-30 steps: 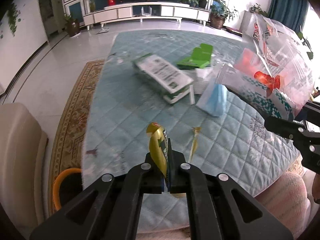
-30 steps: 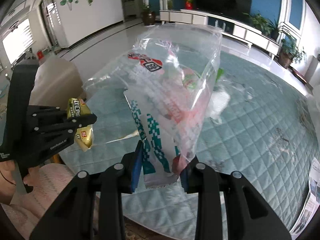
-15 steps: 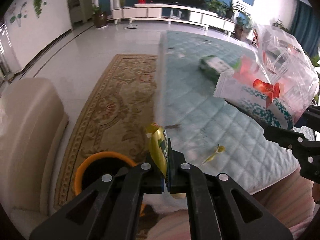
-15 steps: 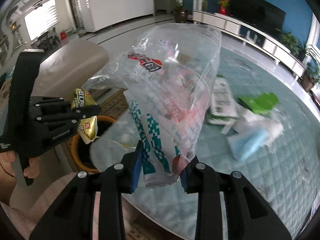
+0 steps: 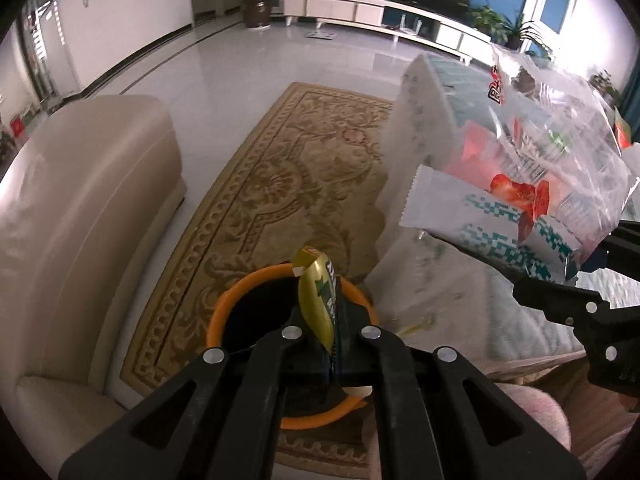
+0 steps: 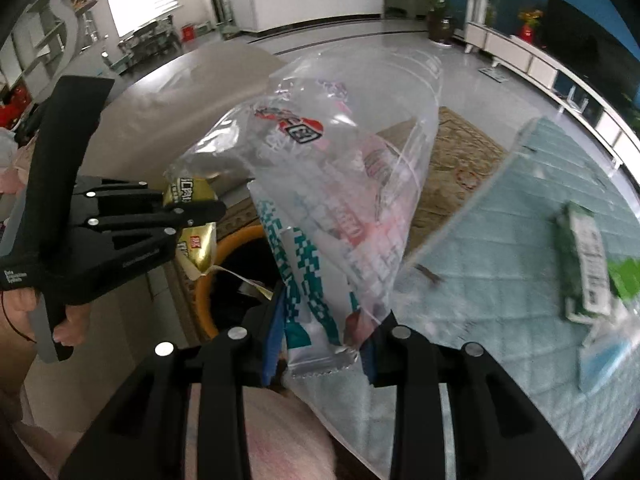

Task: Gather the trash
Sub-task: 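Carry the yellow wrapper and printed bag over the bin with both tools, then open both grippers to drop the wrapper and bag into the bin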

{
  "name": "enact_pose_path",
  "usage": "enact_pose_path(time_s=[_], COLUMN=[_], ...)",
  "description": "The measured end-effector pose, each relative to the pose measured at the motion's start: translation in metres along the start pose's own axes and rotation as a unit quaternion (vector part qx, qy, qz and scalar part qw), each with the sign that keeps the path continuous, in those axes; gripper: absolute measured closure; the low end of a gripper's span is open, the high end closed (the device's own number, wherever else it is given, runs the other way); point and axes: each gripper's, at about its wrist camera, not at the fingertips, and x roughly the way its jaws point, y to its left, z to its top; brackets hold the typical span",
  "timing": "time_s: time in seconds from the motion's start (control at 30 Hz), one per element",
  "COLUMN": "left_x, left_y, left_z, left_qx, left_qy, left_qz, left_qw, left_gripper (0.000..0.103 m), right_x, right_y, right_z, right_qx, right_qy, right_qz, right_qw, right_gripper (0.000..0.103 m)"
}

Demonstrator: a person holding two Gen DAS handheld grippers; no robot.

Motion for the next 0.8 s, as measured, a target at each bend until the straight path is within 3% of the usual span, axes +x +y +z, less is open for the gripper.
enact_pose_path(time_s=[0.3,0.8], left_x=[0.029,0.084], left_y=[0.037,0.074], left_z=[-0.01,-0.026], left_qx=[-0.026,-0.054], left_qy=[0.021,0.051], left_qz=[0.009,0.022], left_qw=[0.9994,0.997], left_gripper=[0.097,0.097], right_x=[0.052,0.122], right_y=[0.017,0.037], right_z=[0.022,0.034], right_qx=[-0.013,-0.046], right_qy=[0.039,0.103], right_qz=[0.032,0.037], right_qw=[0.999,0.993], right_gripper=[0.071,0.071])
